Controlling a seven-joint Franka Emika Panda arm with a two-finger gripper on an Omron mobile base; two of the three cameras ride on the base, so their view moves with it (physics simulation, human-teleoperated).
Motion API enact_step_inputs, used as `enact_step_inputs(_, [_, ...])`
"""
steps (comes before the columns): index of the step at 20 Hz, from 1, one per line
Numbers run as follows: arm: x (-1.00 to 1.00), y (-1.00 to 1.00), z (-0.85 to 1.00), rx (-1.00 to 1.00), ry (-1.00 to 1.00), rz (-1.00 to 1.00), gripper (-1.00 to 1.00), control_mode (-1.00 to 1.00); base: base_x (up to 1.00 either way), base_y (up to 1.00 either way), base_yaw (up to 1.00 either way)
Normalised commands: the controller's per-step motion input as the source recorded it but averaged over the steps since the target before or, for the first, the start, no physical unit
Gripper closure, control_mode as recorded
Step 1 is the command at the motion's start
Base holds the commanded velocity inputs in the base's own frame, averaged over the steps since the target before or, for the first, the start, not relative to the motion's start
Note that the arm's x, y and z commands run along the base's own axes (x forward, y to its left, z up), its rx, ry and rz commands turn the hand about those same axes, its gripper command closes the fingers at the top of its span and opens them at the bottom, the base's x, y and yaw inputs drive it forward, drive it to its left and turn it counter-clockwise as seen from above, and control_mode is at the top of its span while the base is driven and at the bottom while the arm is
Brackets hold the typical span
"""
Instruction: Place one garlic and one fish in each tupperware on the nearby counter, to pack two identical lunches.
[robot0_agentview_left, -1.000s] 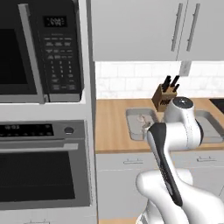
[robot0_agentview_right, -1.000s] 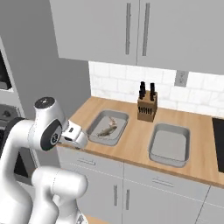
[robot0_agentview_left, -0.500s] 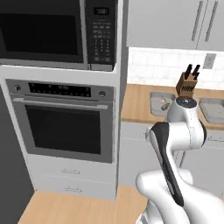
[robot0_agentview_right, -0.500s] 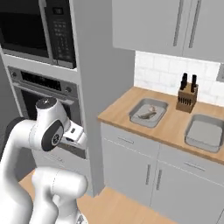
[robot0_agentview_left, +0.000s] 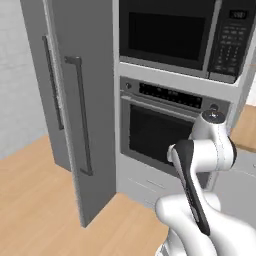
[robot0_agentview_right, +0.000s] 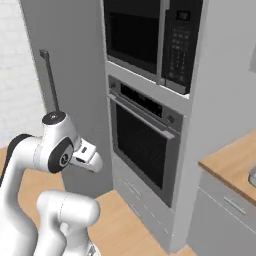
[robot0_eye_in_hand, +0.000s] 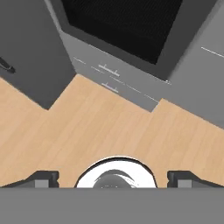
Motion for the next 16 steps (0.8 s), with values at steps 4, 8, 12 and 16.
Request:
enact_step_inputs(4, [0.00, 0.00, 0.00, 0.00, 0.00, 0.00, -1.00, 1.00, -0.04, 0.88, 0.64])
enact_step_inputs(8, [0.00, 0.00, 0.00, 0.00, 0.00, 0.00, -1.00, 1.00, 0.00, 1.00, 0.52])
enact_step_inputs(12, [0.00, 0.00, 0.00, 0.00, 0.00, 0.00, -1.00, 1.00, 0.15, 1.00, 0.43])
enact_step_inputs(16, [0.00, 0.00, 0.00, 0.00, 0.00, 0.00, -1.00, 1.00, 0.58, 1.00, 0.30])
